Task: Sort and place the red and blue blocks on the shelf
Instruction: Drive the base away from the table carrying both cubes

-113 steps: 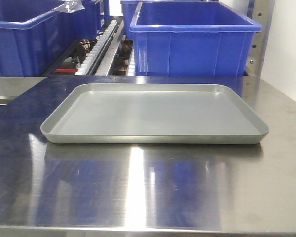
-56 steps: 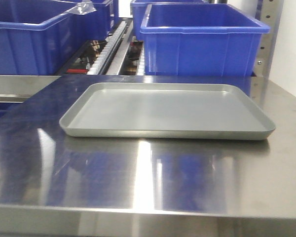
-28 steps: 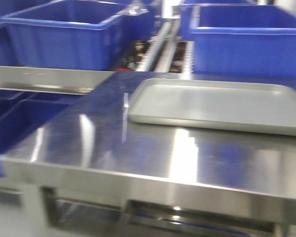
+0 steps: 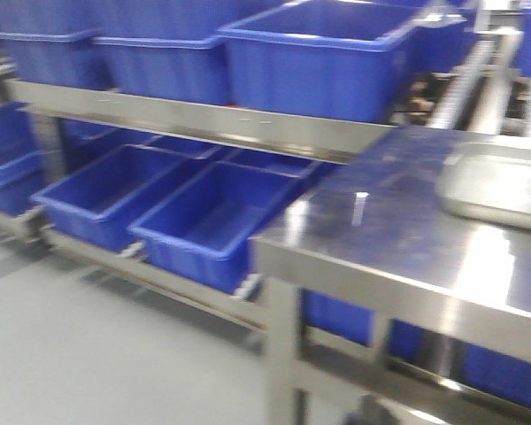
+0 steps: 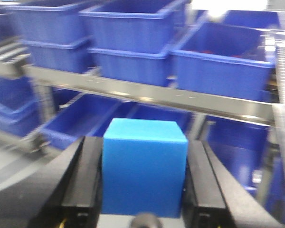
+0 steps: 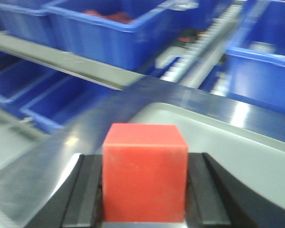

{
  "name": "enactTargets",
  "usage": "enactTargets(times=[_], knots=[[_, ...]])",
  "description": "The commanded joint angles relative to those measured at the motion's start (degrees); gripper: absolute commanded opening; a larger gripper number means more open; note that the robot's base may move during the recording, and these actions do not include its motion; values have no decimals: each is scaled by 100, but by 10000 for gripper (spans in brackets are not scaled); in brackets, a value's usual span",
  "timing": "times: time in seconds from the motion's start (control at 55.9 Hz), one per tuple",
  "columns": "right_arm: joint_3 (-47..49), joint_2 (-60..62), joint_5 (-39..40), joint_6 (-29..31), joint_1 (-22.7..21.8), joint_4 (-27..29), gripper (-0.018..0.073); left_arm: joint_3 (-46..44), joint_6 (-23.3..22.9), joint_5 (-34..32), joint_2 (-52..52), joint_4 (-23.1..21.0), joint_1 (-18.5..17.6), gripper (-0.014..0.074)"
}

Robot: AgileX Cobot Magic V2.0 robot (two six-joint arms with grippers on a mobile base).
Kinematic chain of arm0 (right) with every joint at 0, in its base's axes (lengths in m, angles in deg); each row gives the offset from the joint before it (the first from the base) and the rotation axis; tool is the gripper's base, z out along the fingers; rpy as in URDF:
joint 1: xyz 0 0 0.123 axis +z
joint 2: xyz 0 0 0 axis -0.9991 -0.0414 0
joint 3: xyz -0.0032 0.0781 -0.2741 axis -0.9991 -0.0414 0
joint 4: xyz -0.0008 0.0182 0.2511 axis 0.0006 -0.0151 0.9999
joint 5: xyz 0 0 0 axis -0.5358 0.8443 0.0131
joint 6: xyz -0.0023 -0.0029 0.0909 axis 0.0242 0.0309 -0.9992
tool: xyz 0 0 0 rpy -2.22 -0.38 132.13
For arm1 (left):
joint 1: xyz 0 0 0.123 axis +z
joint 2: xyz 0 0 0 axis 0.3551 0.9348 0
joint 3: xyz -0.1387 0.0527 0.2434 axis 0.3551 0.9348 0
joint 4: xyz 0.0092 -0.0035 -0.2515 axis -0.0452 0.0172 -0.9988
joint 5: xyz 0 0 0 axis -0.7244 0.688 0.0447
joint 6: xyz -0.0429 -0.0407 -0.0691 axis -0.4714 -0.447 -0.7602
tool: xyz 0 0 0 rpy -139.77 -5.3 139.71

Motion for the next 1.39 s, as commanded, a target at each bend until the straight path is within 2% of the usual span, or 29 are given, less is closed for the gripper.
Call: enactTargets(times=[0.0, 1.377], knots=[[175, -35, 492, 37, -30, 1, 405, -157, -18, -514, 41, -29, 2, 307], [175, -35, 492, 37, -30, 1, 405, -157, -18, -514, 41, -29, 2, 307]])
